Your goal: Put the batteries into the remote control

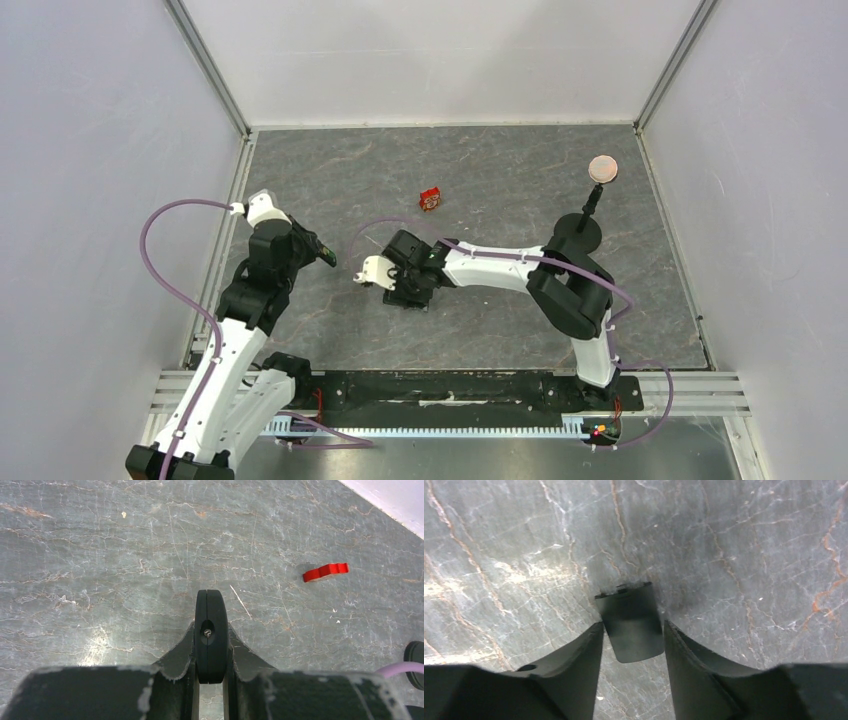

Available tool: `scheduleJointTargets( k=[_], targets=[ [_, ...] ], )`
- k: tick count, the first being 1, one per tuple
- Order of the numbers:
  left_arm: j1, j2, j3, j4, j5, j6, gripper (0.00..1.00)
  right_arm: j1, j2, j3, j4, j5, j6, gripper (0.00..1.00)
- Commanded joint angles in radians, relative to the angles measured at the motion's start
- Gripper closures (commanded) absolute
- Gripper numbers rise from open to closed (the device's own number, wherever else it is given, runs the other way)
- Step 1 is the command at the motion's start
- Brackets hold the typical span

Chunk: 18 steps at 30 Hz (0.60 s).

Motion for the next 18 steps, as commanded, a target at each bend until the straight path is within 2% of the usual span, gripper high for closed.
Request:
scheduleJointTargets(
  k=[1, 6, 8, 12, 14, 16, 18],
  targets=[
    [0.007, 0.000, 0.040, 0.055, -0.008, 0.030, 0.98, 0.009, 0.047, -0.032, -0.049, 0.040, 0.017, 0.55],
    [0.009, 0.000, 0.035, 0.056, 0.012, 0.032, 0.98, -0.004, 0.088, 0.021, -0.107, -0.003, 0.079, 0.56],
    [0.010, 0.001, 0.032, 0.056, 0.027, 0.032, 0.98, -0.010, 0.090, 0.024, -0.115, -0.002, 0.093, 0.53],
    [0.010, 0.001, 0.017, 0.061, 0.048, 0.024, 0.98, -0.019, 0.099, 0.012, -0.115, 0.004, 0.111, 0.38],
    [0.010, 0.000, 0.014, 0.063, 0.049, 0.019, 0.98, -0.019, 0.116, 0.010, -0.123, 0.013, 0.110, 0.36],
    [0.011, -0.001, 0.012, 0.063, 0.051, 0.018, 0.98, -0.019, 0.138, 0.011, -0.133, 0.001, 0.109, 0.41],
    [0.012, -0.001, 0.014, 0.060, 0.052, 0.020, 0.98, -0.020, 0.157, 0.015, -0.146, -0.019, 0.112, 0.52]
  ],
)
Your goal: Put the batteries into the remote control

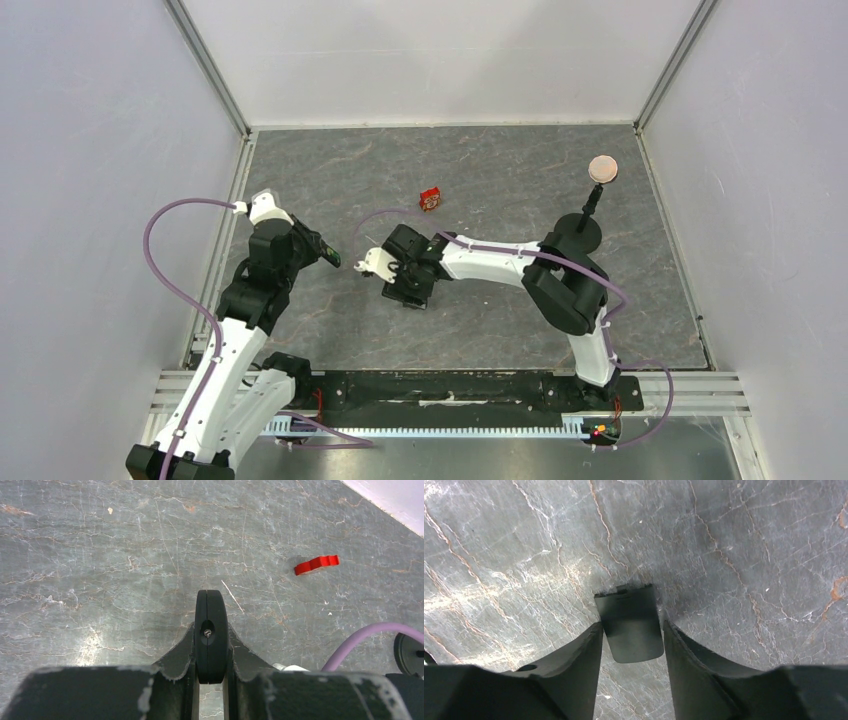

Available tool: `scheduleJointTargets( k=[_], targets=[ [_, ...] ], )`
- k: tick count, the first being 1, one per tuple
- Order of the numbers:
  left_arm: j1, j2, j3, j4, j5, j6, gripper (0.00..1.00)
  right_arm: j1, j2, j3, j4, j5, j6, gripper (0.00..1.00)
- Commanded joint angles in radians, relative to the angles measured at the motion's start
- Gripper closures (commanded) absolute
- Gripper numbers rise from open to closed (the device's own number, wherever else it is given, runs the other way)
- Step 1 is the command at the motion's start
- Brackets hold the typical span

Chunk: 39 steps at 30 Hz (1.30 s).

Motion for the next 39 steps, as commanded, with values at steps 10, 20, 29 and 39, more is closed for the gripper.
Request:
scheduleJointTargets(
  k=[10, 20, 29, 39],
  targets=[
    [0.009, -0.010, -0.016, 0.076, 0.072, -0.005, 0.98, -0.006, -0.056, -0.138, 0.086, 0.067, 0.097, 0.63],
    [0.009, -0.004, -0.215, 0.391, 0.396, -0.099, 0.98, -0.036, -0.404, -0.348, 0.353, 0.042, 0.283, 0.61],
    [-0.021, 0.049, -0.480, 0.943, 0.507, -0.276, 0.98, -0.031, -0.557, -0.445, 0.548, 0.056, 0.514, 0.60],
    [-0.023, 0.059, -0.503, 1.049, 0.641, -0.251, 0.98, 0.005, -0.510, -0.393, 0.584, 0.096, 0.509, 0.59]
  ],
)
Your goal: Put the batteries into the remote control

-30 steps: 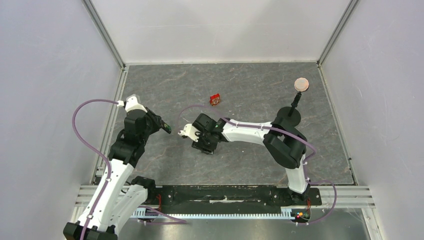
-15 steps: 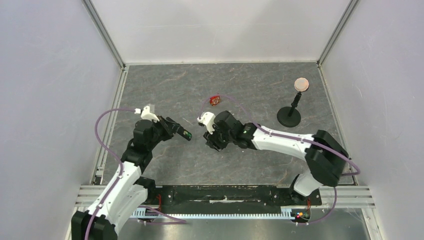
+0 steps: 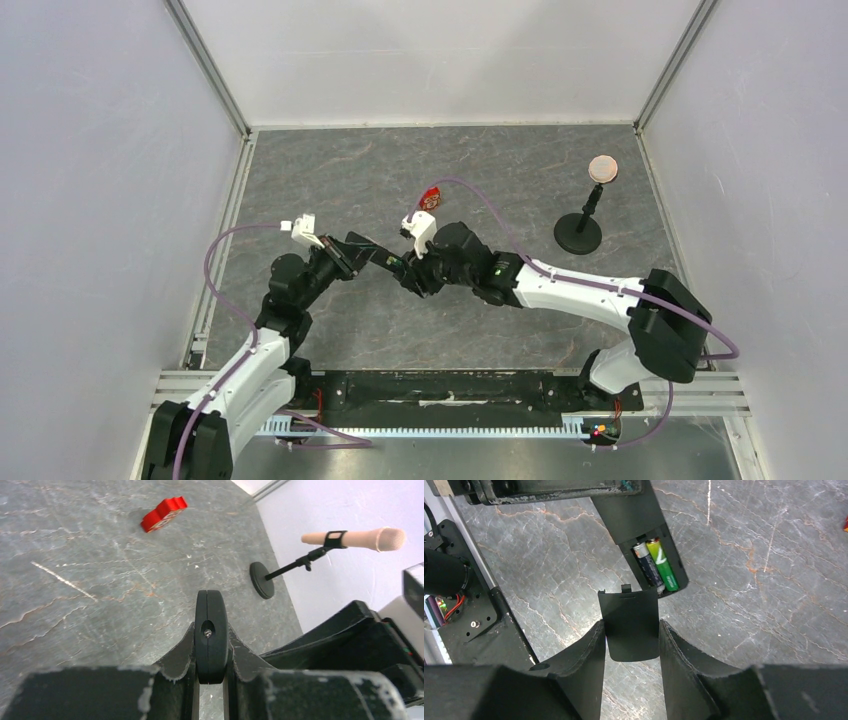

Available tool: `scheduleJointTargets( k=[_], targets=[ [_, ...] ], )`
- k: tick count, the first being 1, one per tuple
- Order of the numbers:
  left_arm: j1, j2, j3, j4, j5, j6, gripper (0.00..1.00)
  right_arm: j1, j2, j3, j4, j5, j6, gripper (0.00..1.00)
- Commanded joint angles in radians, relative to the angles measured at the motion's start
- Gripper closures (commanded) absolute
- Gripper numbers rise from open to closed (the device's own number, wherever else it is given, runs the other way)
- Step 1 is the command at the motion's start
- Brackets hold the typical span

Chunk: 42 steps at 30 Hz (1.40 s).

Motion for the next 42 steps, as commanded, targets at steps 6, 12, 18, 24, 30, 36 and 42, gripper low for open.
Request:
scheduleJointTargets(
  k=[6, 12, 18, 24, 30, 36, 42],
  targets=[
    [-0.003, -0.015, 0.027, 0.058, 0.102, 0.009, 0.98, 0.039, 0.037, 0.063, 0.042, 0.067, -0.034, 0.59],
    [-0.005, 0.017, 0.081, -0.033, 0.141, 0.045, 0.98, 0.047, 0.042, 0.067, 0.039, 0.103, -0.070, 0.59],
    [-0.008, 0.031, 0.122, -0.091, 0.168, 0.072, 0.98, 0.057, 0.077, 0.107, 0.005, 0.136, -0.103, 0.59],
    [-0.027, 0.059, 0.128, -0.091, 0.184, 0.092, 0.98, 0.064, 0.081, 0.122, -0.027, 0.168, -0.119, 0.59],
    [-0.038, 0.059, 0.134, -0.111, 0.169, 0.113, 0.98, 0.068, 0.091, 0.127, -0.053, 0.176, -0.133, 0.59],
    [-0.040, 0.062, 0.139, -0.112, 0.176, 0.110, 0.98, 0.068, 0.109, 0.127, -0.055, 0.158, -0.132, 0.59],
    [-0.040, 0.047, 0.140, -0.125, 0.162, 0.114, 0.98, 0.069, 0.131, 0.138, -0.083, 0.164, -0.134, 0.59]
  ],
)
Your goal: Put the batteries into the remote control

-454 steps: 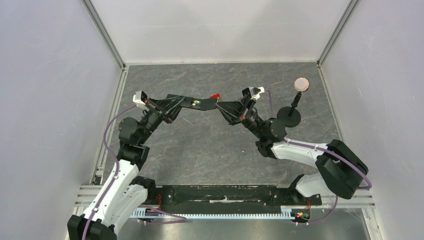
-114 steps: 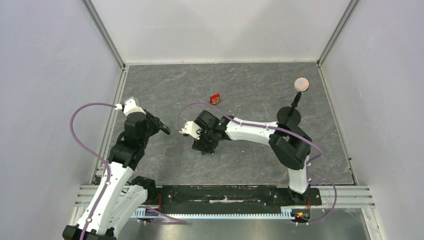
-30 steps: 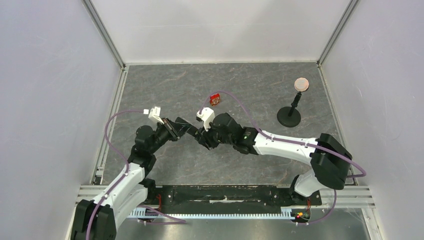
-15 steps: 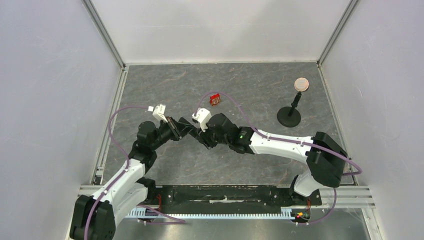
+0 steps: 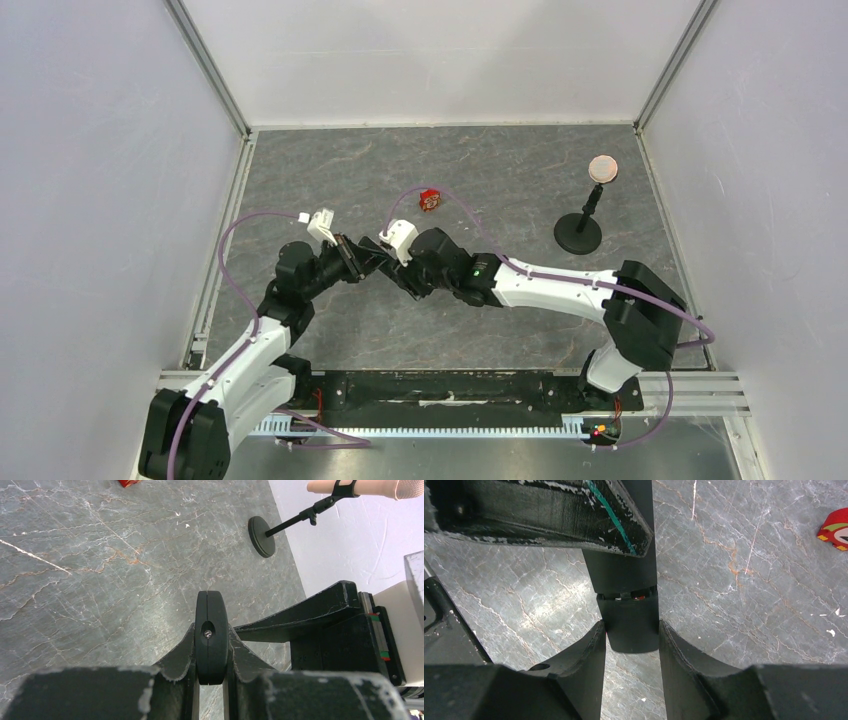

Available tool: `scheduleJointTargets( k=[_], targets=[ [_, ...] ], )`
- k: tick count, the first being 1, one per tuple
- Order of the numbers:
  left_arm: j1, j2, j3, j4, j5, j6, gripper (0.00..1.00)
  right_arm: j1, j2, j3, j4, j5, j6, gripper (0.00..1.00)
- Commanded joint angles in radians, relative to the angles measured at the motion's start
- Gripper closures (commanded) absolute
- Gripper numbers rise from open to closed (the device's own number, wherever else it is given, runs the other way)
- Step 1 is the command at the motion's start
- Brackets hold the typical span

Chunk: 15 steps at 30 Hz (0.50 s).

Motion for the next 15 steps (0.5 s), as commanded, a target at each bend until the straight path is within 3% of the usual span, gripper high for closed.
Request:
scheduleJointTargets(
  k=[1, 15],
  targets=[
    [-0.006, -0.018, 0.044, 0.018, 0.016, 0.041, 0.98, 0.004, 0.016, 0.044, -0.009, 0.011, -0.014, 0.59],
    [-0.025, -0.030, 0.034, 0.049, 0.055, 0.075, 0.98, 0.002, 0.034, 0.075, -0.018, 0.010, -0.030, 0.59]
  ],
)
